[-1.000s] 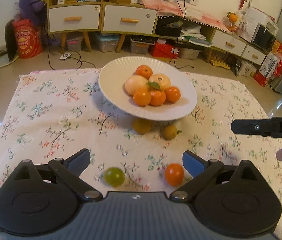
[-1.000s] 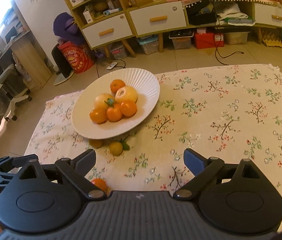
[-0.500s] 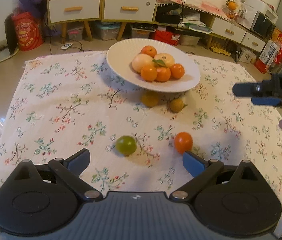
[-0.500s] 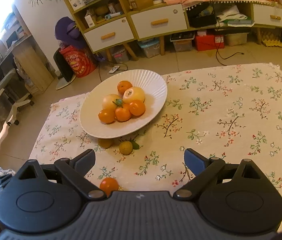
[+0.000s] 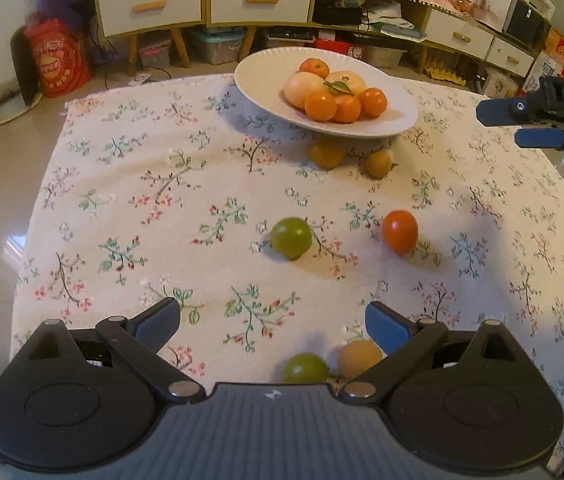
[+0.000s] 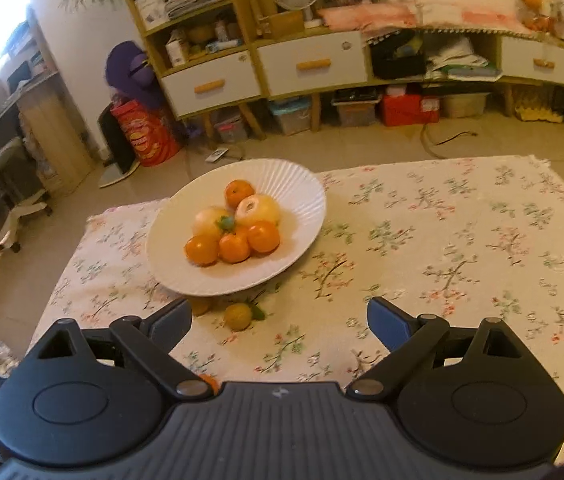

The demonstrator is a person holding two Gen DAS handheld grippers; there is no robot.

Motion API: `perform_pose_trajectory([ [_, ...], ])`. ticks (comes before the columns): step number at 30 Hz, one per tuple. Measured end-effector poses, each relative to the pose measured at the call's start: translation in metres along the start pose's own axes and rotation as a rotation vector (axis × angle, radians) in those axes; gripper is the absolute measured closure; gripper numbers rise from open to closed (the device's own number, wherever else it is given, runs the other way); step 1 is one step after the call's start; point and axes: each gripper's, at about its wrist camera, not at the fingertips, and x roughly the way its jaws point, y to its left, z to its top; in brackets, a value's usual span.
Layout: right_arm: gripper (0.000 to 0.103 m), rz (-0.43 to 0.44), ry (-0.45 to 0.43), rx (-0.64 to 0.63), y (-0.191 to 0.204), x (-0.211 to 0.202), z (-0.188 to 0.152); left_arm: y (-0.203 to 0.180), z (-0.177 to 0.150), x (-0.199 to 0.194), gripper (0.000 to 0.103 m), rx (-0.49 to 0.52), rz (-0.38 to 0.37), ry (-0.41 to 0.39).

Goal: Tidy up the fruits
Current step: 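Withdraw both tools from the plate and move them toward the green limes, then grasp a green lime with the left tool while the right tool grasps another lime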

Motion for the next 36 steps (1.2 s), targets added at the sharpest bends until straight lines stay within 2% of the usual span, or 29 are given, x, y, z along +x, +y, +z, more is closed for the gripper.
perform_pose_trajectory([
  [9,0.009,0.075,0.069,-0.145,0.020,0.009,-0.014,0.001,-0.012,-0.003,0.021,0.055,-0.020,-0.006],
  [14,0.008,0.081,0.093,-0.203,0.027,0.012,-0.020,-0.001,-0.017,-0.006,0.028,0.094,-0.052,-0.004],
  [20,0.008,0.092,0.112,-0.243,0.032,0.015,-0.027,-0.004,-0.023,-0.004,0.046,0.155,-0.087,0.015],
  [27,0.008,0.123,0.138,-0.342,0.047,0.019,-0.040,-0.002,-0.026,-0.002,0.071,0.169,-0.111,0.037],
  [36,0.009,0.167,0.138,-0.418,0.070,0.024,-0.048,-0.006,-0.028,0.005,0.097,0.198,-0.108,0.046],
])
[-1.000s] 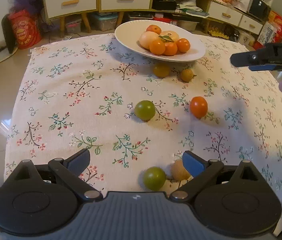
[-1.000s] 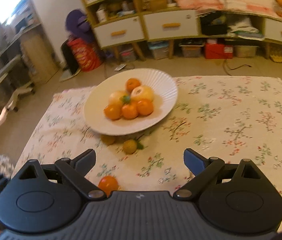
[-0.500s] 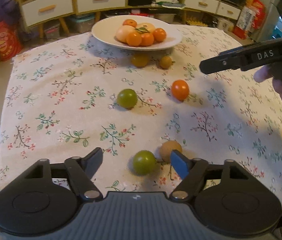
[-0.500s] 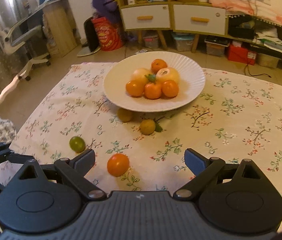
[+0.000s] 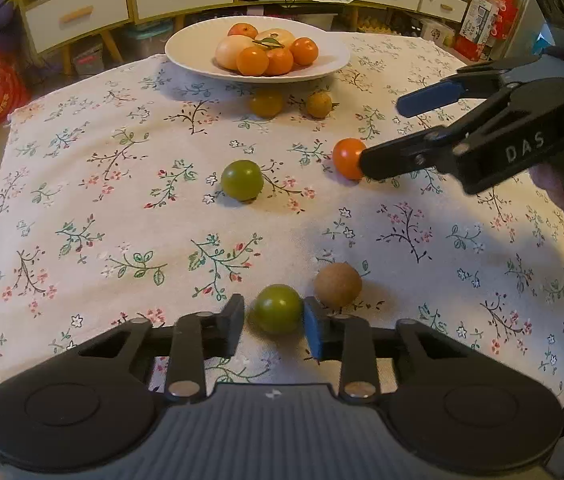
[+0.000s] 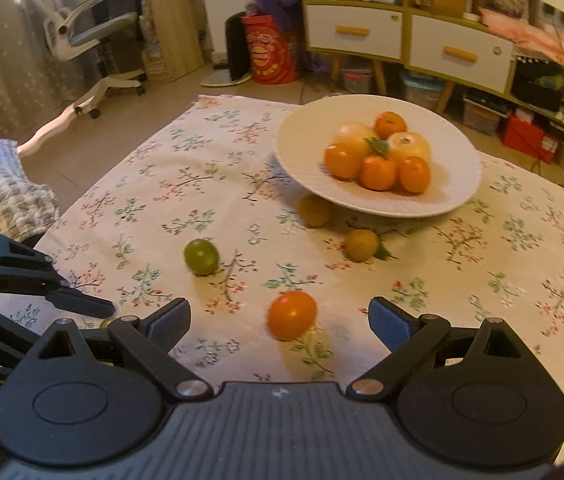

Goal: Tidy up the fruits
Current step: 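Grasp a green lime with the left tool while the right tool grasps another lime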

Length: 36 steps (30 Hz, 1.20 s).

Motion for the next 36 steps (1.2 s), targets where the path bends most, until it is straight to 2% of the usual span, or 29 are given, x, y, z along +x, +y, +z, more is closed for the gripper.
perform_pose_trajectory([
  [5,0.016,0.022,-0.008,-0.038,0.013,0.008,0.005,0.002,0.001,0.002,0.100,-0.008,0.001,-0.010],
  [9,0.028,0.046,-0.005,-0.055,0.022,0.017,0.010,0.005,0.002,0.001,0.100,-0.014,0.030,-0.022],
  [13,0.042,0.061,0.010,-0.061,0.030,0.029,0.016,0.015,0.005,-0.001,0.100,-0.064,0.058,-0.027],
  [20,0.051,0.091,0.045,-0.059,0.044,0.049,0.024,0.025,0.009,-0.002,0.100,-0.118,0.079,-0.023],
  [23,0.058,0.096,0.058,-0.056,0.047,0.057,0.027,0.028,0.010,-0.002,0.100,-0.127,0.079,-0.015],
  [31,0.072,0.078,0.088,-0.056,0.050,0.070,0.031,0.031,0.009,-0.003,0.100,-0.140,0.085,-0.008],
  [36,0.077,0.059,0.092,-0.063,0.050,0.072,0.030,0.032,0.009,-0.004,0.100,-0.149,0.091,-0.008],
])
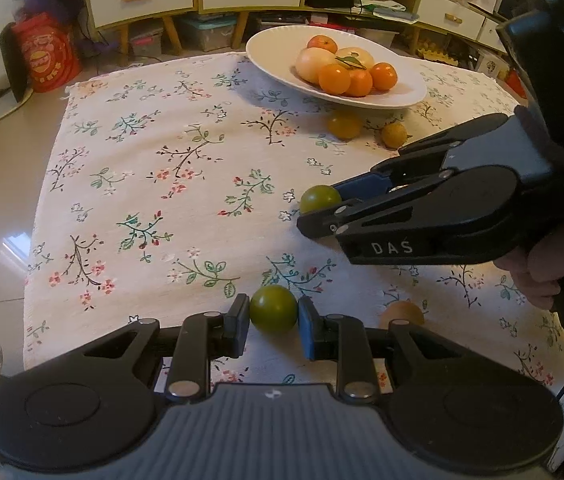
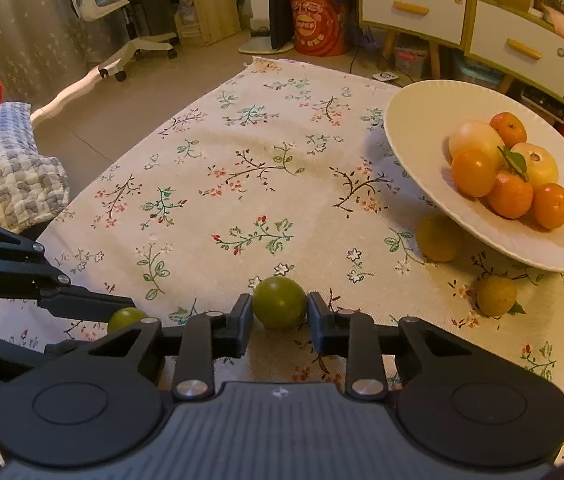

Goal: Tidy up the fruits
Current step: 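Grasp a green lime with the left tool while the right tool grasps another lime, then carry the lime in the left tool while the right tool carries its lime over the plate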

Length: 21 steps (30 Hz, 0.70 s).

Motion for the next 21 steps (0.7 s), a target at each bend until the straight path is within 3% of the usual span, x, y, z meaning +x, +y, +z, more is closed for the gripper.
perform_pose_trajectory([
  [21,0.078,-0.010,-0.059,0.064,-0.023,-0.031,0.000,-0.016,0.021,-0.001,0.100,-0.002,0.006,-0.051],
])
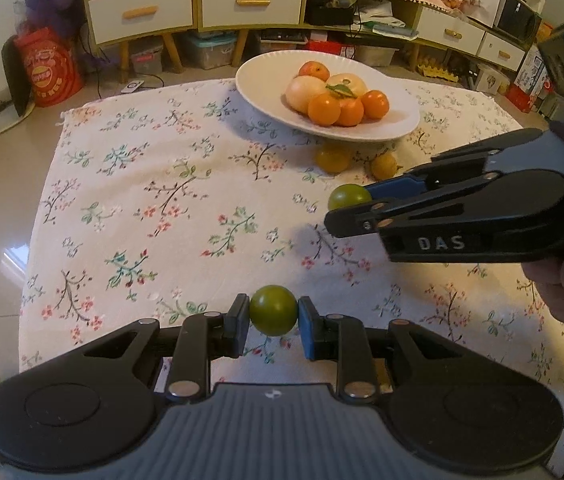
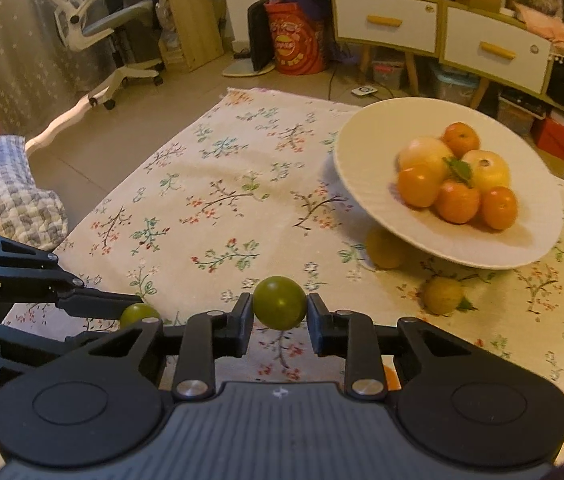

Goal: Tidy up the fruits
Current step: 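Carry the lime in the left tool while the right tool carries its lime over the plate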

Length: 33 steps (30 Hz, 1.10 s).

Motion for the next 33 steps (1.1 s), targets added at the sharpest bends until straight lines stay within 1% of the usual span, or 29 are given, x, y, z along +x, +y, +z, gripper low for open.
perform_pose_trajectory([
  [18,0.078,-0.045,-0.066,0.092,-0.044,-0.032,-0.005,-0.029,0.038,0.011,0.100,-0.006,-0.016,-0.081],
  [33,0.078,-0.105,-0.134,0.215,-0.086,-0.043,0.002,-0.038,0.071,0.027,0.100,-0.065,-0.001,-0.154],
])
